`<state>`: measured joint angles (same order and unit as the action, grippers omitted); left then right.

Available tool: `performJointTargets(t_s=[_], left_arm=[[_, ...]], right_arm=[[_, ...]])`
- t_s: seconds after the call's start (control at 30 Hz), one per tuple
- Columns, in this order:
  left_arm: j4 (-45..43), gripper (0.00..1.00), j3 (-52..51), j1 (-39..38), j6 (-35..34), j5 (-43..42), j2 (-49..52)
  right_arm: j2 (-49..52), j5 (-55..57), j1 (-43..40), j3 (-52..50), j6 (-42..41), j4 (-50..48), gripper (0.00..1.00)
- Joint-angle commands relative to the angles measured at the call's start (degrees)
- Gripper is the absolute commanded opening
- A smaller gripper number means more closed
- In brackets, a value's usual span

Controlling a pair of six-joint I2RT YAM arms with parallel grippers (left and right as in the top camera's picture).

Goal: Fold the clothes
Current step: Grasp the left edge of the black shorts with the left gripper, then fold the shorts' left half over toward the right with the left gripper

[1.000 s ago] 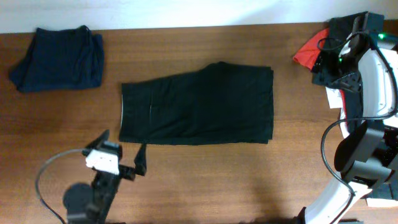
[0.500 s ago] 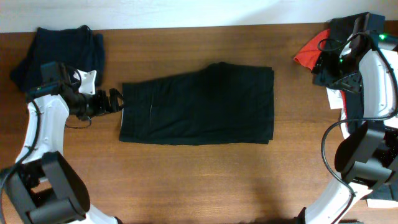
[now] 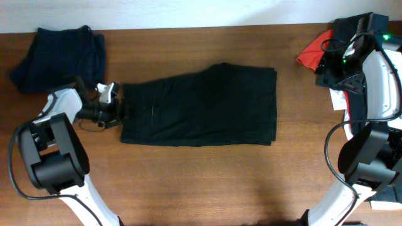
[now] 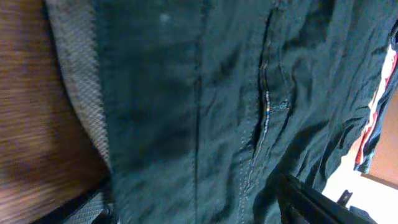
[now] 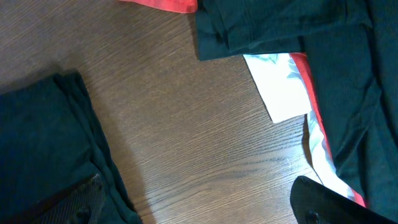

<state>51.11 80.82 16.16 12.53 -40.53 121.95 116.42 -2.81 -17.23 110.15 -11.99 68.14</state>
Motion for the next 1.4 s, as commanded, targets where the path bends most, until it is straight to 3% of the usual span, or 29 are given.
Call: performJointTargets(t_s=[0.0,0.07,0.1,0.2,0.23,0.33,0.43,0.47,0.67,0.77,0.87,1.1,1.37], left_arm=[[-1.46,0.60,-2.08,-2.71,0.59,5.81,4.70],[-1.92,0.21,-2.08,-2.73,-1.86,11.06,4.70],[-1.64,0.01,-2.05,-2.71,-5.01,17.75,4.68],[6.54,0.00,3.30,-2.62,-13.77,32.17,4.68],[13.09,0.00,10.08,-2.62,-14.67,33.97,4.63],[32.98,0.01,32.81,-3.13,-16.26,34.38,2.99],[45.13,0.01,49.29,-8.94,-16.33,36.57,0.63],[45.62,0.01,50.77,-11.10,-16.44,37.38,0.13],[44.02,0.00,50.75,-34.53,-19.98,37.31,-0.59],[41.72,0.00,50.75,-42.66,-20.96,37.42,-0.59],[40.92,0.00,50.75,-45.59,-21.94,37.38,-0.59],[28.50,0.00,48.39,-51.69,-22.36,36.61,1.66],[15.23,0.01,44.94,-56.74,-22.34,30.23,11.54]], right_arm=[[-0.55,0.50,-0.09,0.66,-0.04,0.02,0.99],[-0.55,0.50,-0.09,0.66,-0.04,0.02,0.99],[-0.55,0.52,-0.09,0.66,-0.04,0.02,0.99],[-0.55,0.50,-0.09,0.66,-0.04,0.02,0.99],[-0.55,0.52,-0.09,0.66,-0.04,0.02,0.99],[-0.55,0.50,-0.09,0.66,-0.04,0.02,0.99],[-0.55,0.50,-0.09,0.66,-0.07,0.02,0.99],[-0.55,0.52,-0.09,0.66,-0.04,0.02,0.99],[-0.55,0.50,-0.09,0.66,-0.04,0.02,0.99],[-0.55,0.50,-0.09,0.66,-0.07,0.02,0.99],[-0.55,0.50,-0.09,0.66,-0.04,0.02,0.98],[-0.55,0.50,-0.09,0.66,-0.04,0.02,0.99],[-0.55,0.50,-0.09,0.66,-0.04,0.02,0.99]])
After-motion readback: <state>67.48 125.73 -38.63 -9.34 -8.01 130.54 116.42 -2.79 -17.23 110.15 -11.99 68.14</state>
